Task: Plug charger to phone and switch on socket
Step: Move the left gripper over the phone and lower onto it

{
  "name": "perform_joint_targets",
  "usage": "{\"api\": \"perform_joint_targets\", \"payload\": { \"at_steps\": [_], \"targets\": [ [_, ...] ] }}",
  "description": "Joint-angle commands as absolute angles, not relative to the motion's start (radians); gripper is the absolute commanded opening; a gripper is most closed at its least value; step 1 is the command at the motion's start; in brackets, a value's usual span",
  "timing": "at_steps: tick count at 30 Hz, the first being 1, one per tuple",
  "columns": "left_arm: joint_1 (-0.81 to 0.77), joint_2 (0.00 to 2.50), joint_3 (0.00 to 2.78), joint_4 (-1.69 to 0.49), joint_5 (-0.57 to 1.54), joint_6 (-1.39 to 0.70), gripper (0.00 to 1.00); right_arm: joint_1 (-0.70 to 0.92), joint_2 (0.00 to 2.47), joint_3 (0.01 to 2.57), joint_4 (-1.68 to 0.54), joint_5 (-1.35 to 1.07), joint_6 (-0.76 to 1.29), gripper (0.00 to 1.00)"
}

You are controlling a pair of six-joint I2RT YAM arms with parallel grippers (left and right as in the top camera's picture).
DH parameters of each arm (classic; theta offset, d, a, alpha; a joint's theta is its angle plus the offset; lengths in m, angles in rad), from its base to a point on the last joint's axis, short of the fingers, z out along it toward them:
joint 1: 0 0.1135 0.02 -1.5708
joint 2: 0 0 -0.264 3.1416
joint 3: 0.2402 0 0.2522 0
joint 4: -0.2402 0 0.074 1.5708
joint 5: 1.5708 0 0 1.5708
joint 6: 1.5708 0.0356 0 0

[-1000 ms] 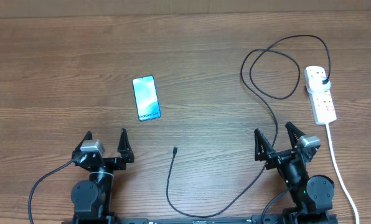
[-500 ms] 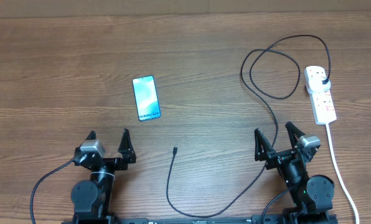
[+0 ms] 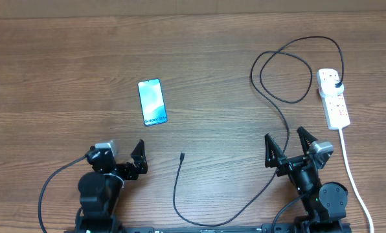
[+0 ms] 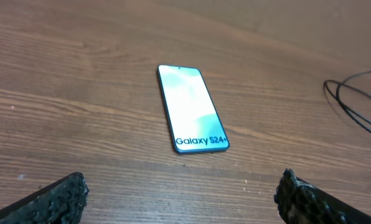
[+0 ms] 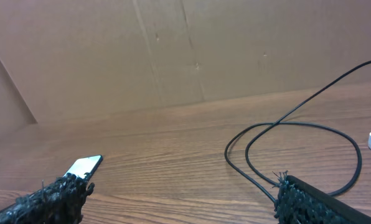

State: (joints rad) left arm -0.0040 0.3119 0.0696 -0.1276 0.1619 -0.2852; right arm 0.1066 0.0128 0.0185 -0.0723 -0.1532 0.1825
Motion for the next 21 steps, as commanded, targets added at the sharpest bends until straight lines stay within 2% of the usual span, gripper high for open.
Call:
{"api": "perform_joint_targets", "payload": {
  "at_steps": [1, 9, 16, 21],
  "targets": [
    [0.0, 0.407, 0.224, -0.17, 0.183, -0.28, 1.0, 0.111, 0.004, 0.008, -0.07, -0.155, 0.174, 1.0],
    [0.0, 0.867, 0.831, -0.648, 0.159, -0.132, 1.0, 0.111, 0.004, 0.008, -0.07, -0.155, 0.174, 1.0],
    [0.0, 1.312, 1.424, -1.119, 0.308, -0.097, 1.0, 0.111, 0.004, 0.008, -0.07, -0.155, 0.174, 1.0],
    [0.0, 1.501, 1.613, -1.187, 0.44, -0.097, 1.0, 0.111, 0.004, 0.008, -0.07, -0.155, 0.174, 1.0]
  ]
}}
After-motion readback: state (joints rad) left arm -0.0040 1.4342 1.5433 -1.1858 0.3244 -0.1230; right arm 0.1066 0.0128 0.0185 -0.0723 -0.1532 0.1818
